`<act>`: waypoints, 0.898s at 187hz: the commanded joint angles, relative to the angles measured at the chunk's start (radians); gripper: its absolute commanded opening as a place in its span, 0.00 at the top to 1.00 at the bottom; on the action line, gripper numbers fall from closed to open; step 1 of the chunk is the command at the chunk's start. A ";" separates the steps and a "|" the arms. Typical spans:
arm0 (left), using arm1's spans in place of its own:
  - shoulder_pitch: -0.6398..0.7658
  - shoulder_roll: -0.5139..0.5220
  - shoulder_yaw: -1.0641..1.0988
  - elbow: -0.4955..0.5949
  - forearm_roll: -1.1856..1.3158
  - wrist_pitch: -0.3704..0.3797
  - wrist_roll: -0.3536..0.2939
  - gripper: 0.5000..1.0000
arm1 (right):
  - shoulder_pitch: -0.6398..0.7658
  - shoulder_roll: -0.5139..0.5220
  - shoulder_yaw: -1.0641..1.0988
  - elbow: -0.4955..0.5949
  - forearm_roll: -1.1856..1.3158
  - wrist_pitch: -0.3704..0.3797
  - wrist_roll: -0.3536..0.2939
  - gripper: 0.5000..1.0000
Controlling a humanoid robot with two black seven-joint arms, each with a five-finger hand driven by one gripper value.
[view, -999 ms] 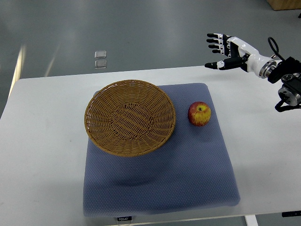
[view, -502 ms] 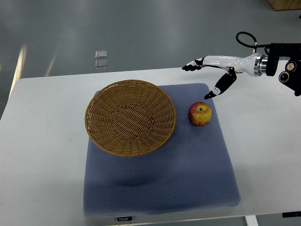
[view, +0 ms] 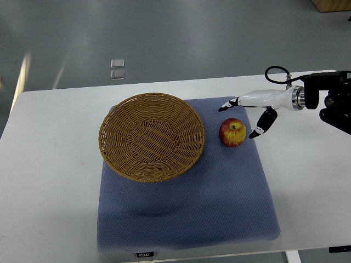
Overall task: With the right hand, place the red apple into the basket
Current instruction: 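Move the right hand over the red apple, fingers open downward, then close the right hand's fingers around the red apple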
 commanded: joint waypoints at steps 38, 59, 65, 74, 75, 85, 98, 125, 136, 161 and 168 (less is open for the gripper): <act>0.000 0.000 0.000 0.000 0.000 0.000 0.000 0.00 | -0.001 0.007 -0.033 0.001 -0.018 -0.038 -0.002 0.15; 0.000 0.000 0.000 -0.001 0.000 0.000 0.000 0.00 | 0.001 0.012 -0.033 0.003 -0.021 -0.038 -0.002 0.15; 0.000 0.000 0.000 0.000 0.000 0.000 0.000 0.00 | 0.003 0.012 -0.034 0.007 -0.021 -0.038 -0.002 0.16; 0.000 0.000 0.000 0.000 0.000 0.000 0.000 0.00 | 0.003 0.012 -0.033 0.010 -0.030 -0.037 -0.002 0.16; 0.000 0.000 0.000 0.000 0.000 0.000 0.000 0.00 | 0.003 0.012 -0.033 0.010 -0.030 -0.037 -0.002 0.16; 0.000 0.000 0.000 0.000 0.000 0.000 0.000 0.00 | 0.003 0.014 -0.033 0.015 -0.043 -0.037 -0.004 0.16; 0.000 0.000 0.000 -0.001 0.000 0.000 0.000 0.00 | -0.001 0.020 -0.034 0.015 -0.050 -0.038 -0.004 0.16; 0.000 0.000 0.000 0.000 0.000 0.000 0.000 0.00 | 0.001 0.030 -0.033 0.015 -0.056 -0.043 -0.007 0.16; 0.000 0.000 0.000 0.000 0.000 0.000 0.000 0.00 | -0.001 0.046 -0.034 0.015 -0.059 -0.044 -0.010 0.16; 0.000 0.000 0.000 -0.001 0.000 0.000 0.000 0.00 | -0.004 0.061 -0.034 0.015 -0.067 -0.044 -0.011 0.16; 0.000 0.000 0.000 0.000 0.000 0.000 0.000 0.00 | -0.005 0.061 -0.041 0.013 -0.072 -0.044 -0.014 0.17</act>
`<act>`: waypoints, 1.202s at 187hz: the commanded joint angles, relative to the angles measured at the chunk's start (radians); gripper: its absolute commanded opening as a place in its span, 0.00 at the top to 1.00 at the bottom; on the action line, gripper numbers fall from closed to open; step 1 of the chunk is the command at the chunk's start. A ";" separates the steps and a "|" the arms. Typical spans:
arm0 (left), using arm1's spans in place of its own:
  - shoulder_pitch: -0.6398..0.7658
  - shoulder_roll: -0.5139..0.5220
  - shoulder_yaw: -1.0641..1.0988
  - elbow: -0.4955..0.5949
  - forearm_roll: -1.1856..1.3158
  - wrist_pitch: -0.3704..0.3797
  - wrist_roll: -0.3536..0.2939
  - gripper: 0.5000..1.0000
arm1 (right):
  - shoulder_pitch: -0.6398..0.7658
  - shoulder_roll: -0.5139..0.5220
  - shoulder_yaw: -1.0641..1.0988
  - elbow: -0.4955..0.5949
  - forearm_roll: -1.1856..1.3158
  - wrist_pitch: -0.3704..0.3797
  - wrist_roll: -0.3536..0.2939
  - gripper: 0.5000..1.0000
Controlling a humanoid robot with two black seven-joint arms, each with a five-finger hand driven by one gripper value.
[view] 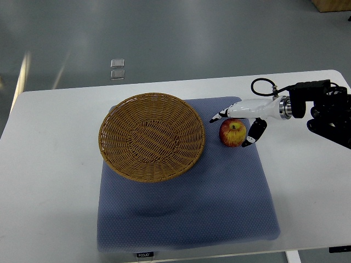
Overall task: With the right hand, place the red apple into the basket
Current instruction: 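Close the right hand's fingers around the red apple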
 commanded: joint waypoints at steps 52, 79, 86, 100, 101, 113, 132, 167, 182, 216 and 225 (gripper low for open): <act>0.000 0.000 0.000 0.001 0.000 0.000 0.000 0.00 | -0.009 0.003 -0.036 -0.019 -0.016 -0.048 -0.005 0.21; 0.000 0.000 0.000 0.001 0.000 0.000 0.000 0.00 | -0.007 0.003 -0.041 -0.020 -0.016 -0.048 -0.005 0.30; 0.000 0.000 0.000 0.001 0.000 0.000 0.000 0.00 | -0.007 0.003 -0.041 -0.019 -0.016 -0.048 -0.003 0.33; 0.000 0.000 0.000 0.001 0.000 0.000 0.000 0.00 | -0.007 0.003 -0.041 -0.019 -0.016 -0.048 -0.003 0.36; 0.000 0.000 0.000 0.001 0.000 0.000 0.000 0.00 | -0.006 0.003 -0.041 -0.019 -0.016 -0.048 -0.005 0.37; 0.000 0.000 0.000 -0.001 0.000 0.000 0.000 0.00 | -0.007 0.002 -0.042 -0.020 -0.018 -0.048 -0.005 0.41; 0.000 0.000 0.000 0.001 0.000 0.000 0.000 0.00 | -0.004 0.002 -0.042 -0.023 -0.018 -0.048 -0.005 0.51; 0.000 0.000 0.000 0.001 0.000 0.000 0.000 0.00 | 0.000 0.002 -0.042 -0.028 -0.018 -0.048 -0.005 0.57; 0.000 0.000 0.000 -0.001 0.000 0.000 0.000 0.00 | 0.006 0.000 -0.041 -0.028 -0.018 -0.048 -0.003 0.57; 0.000 0.000 0.000 0.001 0.000 0.000 0.000 0.00 | 0.058 0.002 -0.039 -0.029 -0.016 -0.048 -0.003 0.57; 0.000 0.000 0.000 0.001 0.000 0.000 0.000 0.00 | 0.077 0.002 -0.037 -0.029 -0.015 -0.046 -0.003 0.56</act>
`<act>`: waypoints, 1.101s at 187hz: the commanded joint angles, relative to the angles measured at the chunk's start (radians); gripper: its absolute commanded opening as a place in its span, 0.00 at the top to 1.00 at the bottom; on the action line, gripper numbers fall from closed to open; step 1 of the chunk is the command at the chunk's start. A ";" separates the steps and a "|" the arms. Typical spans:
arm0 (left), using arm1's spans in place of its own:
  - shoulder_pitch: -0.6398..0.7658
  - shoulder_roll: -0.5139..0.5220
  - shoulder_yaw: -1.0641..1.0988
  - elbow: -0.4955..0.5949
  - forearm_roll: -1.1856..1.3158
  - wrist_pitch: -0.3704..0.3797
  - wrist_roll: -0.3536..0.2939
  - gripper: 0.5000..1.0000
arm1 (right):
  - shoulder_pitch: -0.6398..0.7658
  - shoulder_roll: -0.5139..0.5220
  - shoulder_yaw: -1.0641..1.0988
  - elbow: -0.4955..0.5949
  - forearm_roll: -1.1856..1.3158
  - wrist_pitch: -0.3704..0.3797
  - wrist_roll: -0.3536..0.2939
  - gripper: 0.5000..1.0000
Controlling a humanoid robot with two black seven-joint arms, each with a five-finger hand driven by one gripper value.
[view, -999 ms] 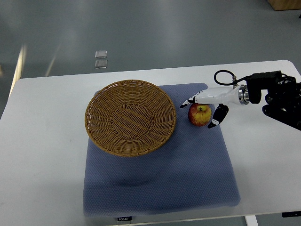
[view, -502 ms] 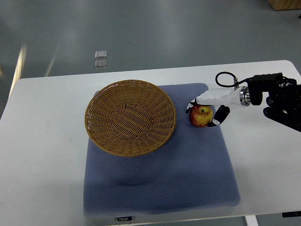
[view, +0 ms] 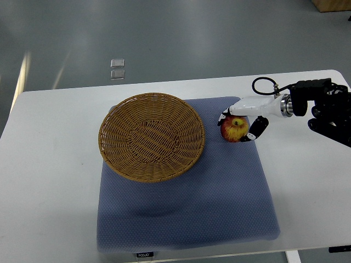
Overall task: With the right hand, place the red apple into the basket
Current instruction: 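Close the right hand's fingers around the red apple, then carry the apple with the right hand over the wicker basket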
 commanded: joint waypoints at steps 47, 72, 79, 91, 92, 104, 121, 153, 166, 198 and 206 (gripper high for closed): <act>0.000 0.000 0.000 0.000 0.000 0.000 0.000 0.00 | 0.156 0.008 0.002 0.000 0.015 0.026 0.000 0.56; 0.000 0.000 0.000 0.000 0.000 0.000 0.000 0.00 | 0.201 0.074 0.002 0.001 0.015 0.037 -0.002 0.56; 0.000 0.000 0.000 0.000 0.000 0.000 0.000 0.00 | 0.212 0.098 0.002 0.000 0.015 0.037 -0.002 0.56; 0.000 0.000 0.000 0.000 0.000 0.000 0.000 0.00 | 0.215 0.105 0.002 0.001 0.015 0.037 -0.002 0.56; 0.000 0.000 0.000 0.000 0.000 0.000 0.000 0.00 | 0.219 0.141 0.002 0.001 0.015 0.037 -0.002 0.56; 0.000 0.000 0.000 0.000 0.000 0.000 0.000 0.00 | 0.222 0.186 0.002 0.001 0.014 0.038 -0.005 0.56; 0.000 0.000 0.000 0.000 0.000 0.000 0.000 0.00 | 0.222 0.244 0.000 -0.002 0.015 0.038 -0.040 0.55; 0.000 0.000 0.000 -0.001 0.000 0.000 0.000 0.00 | 0.207 0.278 -0.004 -0.011 0.011 0.038 -0.055 0.54; 0.000 0.000 0.000 0.000 0.000 0.000 0.000 0.00 | 0.186 0.292 -0.037 -0.012 0.009 0.034 -0.069 0.54; 0.000 0.000 0.000 0.000 0.000 0.000 0.000 0.00 | 0.144 0.296 -0.047 -0.035 0.009 0.025 -0.101 0.53; 0.000 0.000 0.000 0.000 0.000 0.000 0.000 0.00 | 0.137 0.296 -0.047 -0.035 0.009 0.023 -0.103 0.53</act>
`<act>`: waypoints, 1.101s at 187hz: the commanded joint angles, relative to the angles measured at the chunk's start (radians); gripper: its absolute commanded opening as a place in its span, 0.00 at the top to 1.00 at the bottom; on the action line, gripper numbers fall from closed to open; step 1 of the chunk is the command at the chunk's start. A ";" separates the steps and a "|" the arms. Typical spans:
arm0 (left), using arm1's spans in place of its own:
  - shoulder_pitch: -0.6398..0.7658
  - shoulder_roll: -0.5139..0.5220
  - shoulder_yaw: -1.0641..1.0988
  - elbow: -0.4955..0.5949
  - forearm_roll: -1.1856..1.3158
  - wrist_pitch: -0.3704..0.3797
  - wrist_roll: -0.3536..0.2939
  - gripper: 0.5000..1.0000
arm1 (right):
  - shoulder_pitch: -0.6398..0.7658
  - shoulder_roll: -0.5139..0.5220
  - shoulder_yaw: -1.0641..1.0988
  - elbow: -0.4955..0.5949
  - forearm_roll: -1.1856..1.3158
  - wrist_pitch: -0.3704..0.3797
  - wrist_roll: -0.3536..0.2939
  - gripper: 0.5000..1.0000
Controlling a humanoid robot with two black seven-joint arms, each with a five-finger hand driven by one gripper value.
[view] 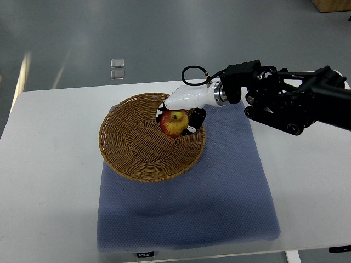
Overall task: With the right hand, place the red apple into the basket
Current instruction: 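Carry the apple with the right hand over the wicker basket, then open the right hand to release the apple into the basket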
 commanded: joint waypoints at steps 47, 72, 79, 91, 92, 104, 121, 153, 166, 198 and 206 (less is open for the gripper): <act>0.000 0.000 0.000 0.000 0.000 0.000 0.000 0.00 | -0.030 0.017 -0.002 -0.008 0.001 -0.004 -0.014 0.51; 0.000 0.000 0.000 0.000 0.000 0.000 0.000 0.00 | -0.038 0.027 -0.002 -0.008 0.002 -0.012 -0.014 0.41; 0.000 0.000 0.000 0.000 0.000 0.000 0.000 0.00 | -0.038 0.027 -0.002 -0.008 0.002 -0.018 -0.014 0.37; 0.000 0.000 0.000 -0.001 0.000 0.000 0.000 0.00 | -0.036 0.027 -0.002 -0.008 0.005 -0.021 -0.014 0.32; 0.000 0.000 0.000 -0.001 0.000 0.000 0.000 0.00 | -0.036 0.027 -0.002 -0.008 0.005 -0.021 -0.014 0.32; 0.000 0.000 0.000 0.000 0.000 0.000 0.000 0.00 | -0.036 0.027 0.000 -0.008 0.005 -0.022 -0.014 0.30; 0.000 0.000 0.000 0.000 0.000 0.000 0.000 0.00 | -0.034 0.027 0.001 -0.007 0.009 -0.022 -0.013 0.28; 0.000 0.000 0.000 0.000 0.000 0.000 0.000 0.00 | -0.033 0.027 0.007 -0.007 0.010 -0.022 -0.013 0.25; 0.000 0.000 0.000 0.000 0.000 0.000 0.000 0.00 | -0.033 0.027 0.009 -0.007 0.012 -0.022 -0.013 0.25; 0.000 0.000 0.000 0.000 0.000 0.000 0.000 0.00 | -0.024 0.020 0.012 -0.007 0.013 -0.022 -0.013 0.23; 0.000 0.000 0.000 0.000 0.000 0.000 0.000 0.00 | -0.024 0.018 0.012 -0.007 0.016 -0.022 -0.013 0.22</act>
